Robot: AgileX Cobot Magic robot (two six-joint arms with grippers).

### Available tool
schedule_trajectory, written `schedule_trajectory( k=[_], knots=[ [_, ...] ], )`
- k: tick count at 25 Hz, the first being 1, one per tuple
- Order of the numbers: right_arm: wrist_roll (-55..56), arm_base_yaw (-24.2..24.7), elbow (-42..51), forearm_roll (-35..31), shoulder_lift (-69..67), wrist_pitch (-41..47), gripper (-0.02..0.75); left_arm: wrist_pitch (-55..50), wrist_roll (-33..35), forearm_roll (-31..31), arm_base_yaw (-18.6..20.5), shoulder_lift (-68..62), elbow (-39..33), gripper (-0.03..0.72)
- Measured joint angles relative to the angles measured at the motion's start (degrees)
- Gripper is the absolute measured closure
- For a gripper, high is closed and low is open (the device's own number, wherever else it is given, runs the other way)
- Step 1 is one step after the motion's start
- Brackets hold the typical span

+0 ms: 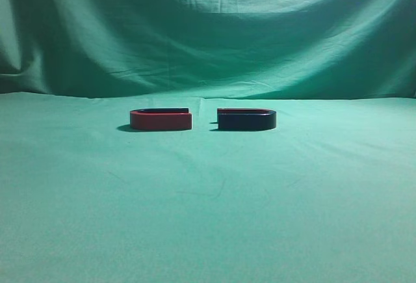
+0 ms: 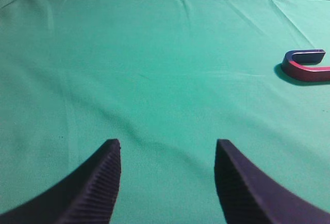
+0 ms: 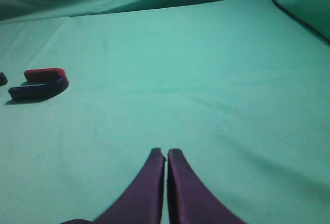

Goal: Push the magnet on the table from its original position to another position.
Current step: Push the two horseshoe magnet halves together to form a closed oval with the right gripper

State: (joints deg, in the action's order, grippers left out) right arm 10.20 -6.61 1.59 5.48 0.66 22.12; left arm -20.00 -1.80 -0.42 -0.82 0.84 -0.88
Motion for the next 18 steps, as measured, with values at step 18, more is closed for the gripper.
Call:
schedule_trajectory(
  k=[18],
  knots=[
    [0.0, 0.0, 0.0, 0.0, 0.0, 0.0, 0.738, 0.0, 0.0, 0.0, 0.0, 0.0, 0.0, 0.316]
  ],
)
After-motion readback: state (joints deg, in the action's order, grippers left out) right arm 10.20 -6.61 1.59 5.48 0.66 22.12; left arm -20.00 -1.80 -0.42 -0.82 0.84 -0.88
